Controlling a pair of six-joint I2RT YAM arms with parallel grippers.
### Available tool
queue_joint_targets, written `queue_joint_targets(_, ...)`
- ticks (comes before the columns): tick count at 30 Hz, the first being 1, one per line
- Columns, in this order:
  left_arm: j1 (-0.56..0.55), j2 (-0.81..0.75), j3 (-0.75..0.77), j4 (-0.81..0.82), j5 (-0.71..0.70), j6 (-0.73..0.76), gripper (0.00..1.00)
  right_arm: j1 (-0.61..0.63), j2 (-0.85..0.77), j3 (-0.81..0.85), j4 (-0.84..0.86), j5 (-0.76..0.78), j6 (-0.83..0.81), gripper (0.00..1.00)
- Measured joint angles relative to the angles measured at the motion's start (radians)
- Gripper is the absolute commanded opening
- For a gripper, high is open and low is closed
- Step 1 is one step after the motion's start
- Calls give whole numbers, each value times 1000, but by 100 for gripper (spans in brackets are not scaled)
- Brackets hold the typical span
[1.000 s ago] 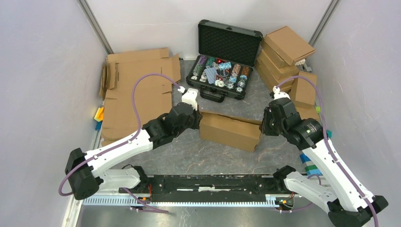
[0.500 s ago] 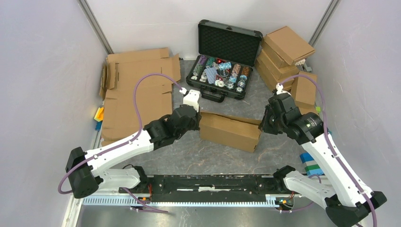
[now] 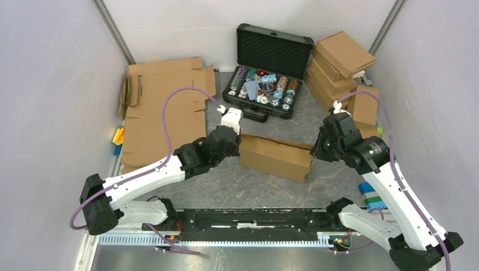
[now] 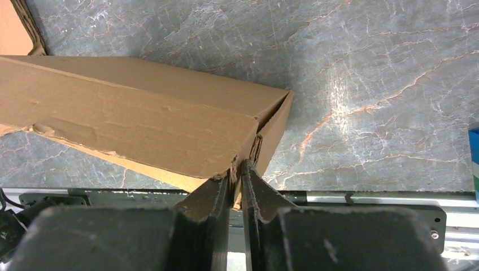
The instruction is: Fold the paper box
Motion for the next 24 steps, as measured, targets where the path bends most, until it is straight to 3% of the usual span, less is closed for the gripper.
queue_joint_targets(18,-20,31,23,4,3,0,12,0,-55,-77,9,27,-67,15)
queue_joint_targets(24,-27,42,32,3,1,0,12,0,-47,-71,1,56,-100,4)
